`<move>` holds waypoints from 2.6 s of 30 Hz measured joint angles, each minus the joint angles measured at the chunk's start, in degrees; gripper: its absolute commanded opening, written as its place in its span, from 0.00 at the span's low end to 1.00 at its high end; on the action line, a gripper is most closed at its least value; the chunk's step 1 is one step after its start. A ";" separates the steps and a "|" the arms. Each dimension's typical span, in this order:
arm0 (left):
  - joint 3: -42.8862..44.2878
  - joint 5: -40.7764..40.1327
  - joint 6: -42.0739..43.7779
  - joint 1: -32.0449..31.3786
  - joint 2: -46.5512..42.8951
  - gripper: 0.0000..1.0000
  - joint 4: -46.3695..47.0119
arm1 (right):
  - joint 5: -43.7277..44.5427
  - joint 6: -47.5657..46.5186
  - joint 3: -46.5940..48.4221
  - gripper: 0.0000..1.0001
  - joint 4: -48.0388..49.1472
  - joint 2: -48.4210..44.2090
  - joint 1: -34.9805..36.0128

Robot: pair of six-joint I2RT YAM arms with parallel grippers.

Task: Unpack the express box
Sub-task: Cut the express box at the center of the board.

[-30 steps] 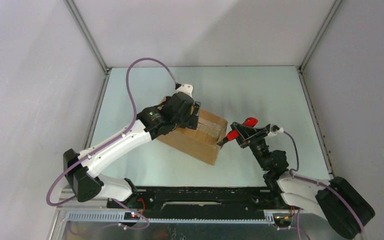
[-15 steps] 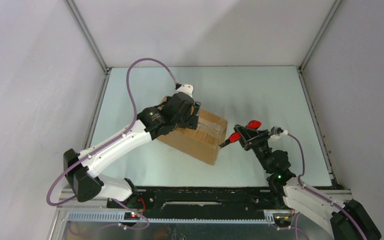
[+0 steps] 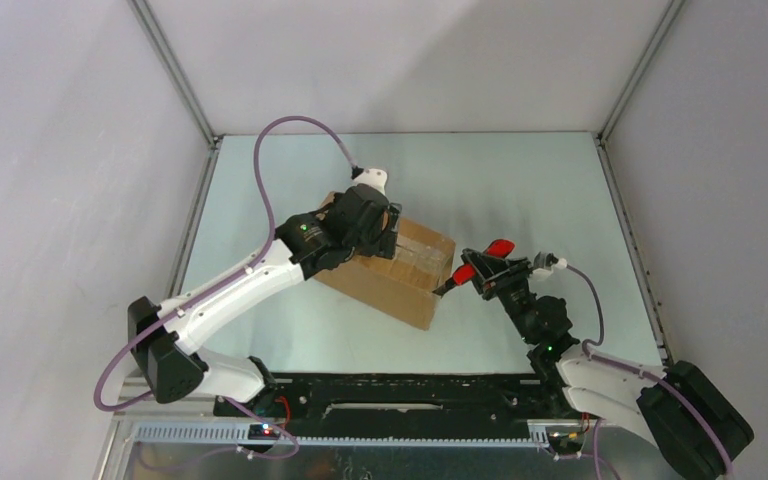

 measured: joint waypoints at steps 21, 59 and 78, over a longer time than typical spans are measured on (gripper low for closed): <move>0.00 0.20 0.35 0.00 0.42 0.80 0.70 | 0.55 0.35 0.02 0.00 -4.44 -7.85 -0.02; 0.00 0.22 0.42 -0.22 0.72 0.78 0.85 | 8.39 4.00 0.00 0.00 7.72 6.08 3.13; -0.24 1.53 1.31 -0.28 0.72 0.75 1.14 | 19.80 4.42 0.00 0.00 10.25 9.99 7.10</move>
